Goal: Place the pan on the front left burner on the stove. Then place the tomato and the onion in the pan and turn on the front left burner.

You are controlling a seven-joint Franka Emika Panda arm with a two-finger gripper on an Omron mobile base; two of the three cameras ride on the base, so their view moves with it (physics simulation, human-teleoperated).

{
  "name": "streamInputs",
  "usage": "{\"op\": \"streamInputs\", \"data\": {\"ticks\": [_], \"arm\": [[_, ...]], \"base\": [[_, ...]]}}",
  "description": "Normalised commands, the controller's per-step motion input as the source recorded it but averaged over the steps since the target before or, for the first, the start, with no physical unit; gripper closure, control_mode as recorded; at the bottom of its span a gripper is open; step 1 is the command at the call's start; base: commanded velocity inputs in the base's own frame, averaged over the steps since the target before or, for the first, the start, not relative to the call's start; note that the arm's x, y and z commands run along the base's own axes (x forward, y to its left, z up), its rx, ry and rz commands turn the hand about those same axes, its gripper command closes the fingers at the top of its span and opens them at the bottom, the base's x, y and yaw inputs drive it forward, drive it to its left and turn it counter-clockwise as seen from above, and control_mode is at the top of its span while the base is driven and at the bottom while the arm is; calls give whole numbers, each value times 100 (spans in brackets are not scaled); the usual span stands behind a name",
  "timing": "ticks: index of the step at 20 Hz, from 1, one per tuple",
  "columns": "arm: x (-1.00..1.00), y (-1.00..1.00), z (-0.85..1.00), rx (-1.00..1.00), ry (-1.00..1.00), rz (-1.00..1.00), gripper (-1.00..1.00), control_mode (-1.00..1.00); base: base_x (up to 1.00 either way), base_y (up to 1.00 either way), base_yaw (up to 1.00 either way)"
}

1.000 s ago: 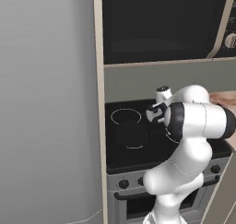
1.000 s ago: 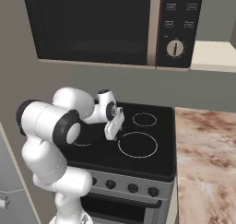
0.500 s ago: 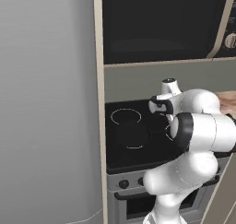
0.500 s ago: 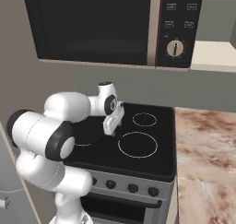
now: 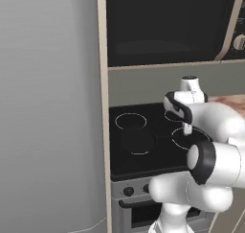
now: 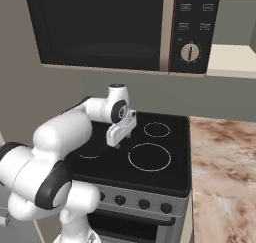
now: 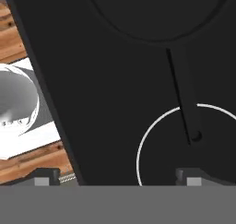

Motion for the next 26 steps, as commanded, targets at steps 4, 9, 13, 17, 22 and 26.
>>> {"op": "streamInputs", "data": {"ticks": [4, 9, 13, 17, 22, 26], "arm": [[-64, 0, 39, 1, 1, -23, -100, -100], [-69, 0, 27, 0, 0, -25, -100, -100], [-53, 7, 19, 0, 0, -30, -100, -100], [-43, 11, 15, 0, 0, -28, -100, -100], [-29, 2, 13, 1, 3, -20, -100, -100], [0, 0, 6, 3, 7, -3, -100, -100]], "base": [[0, 0, 0], [0, 0, 0], [0, 0, 0], [0, 0, 0], [0, 0, 0], [0, 0, 0]]}}
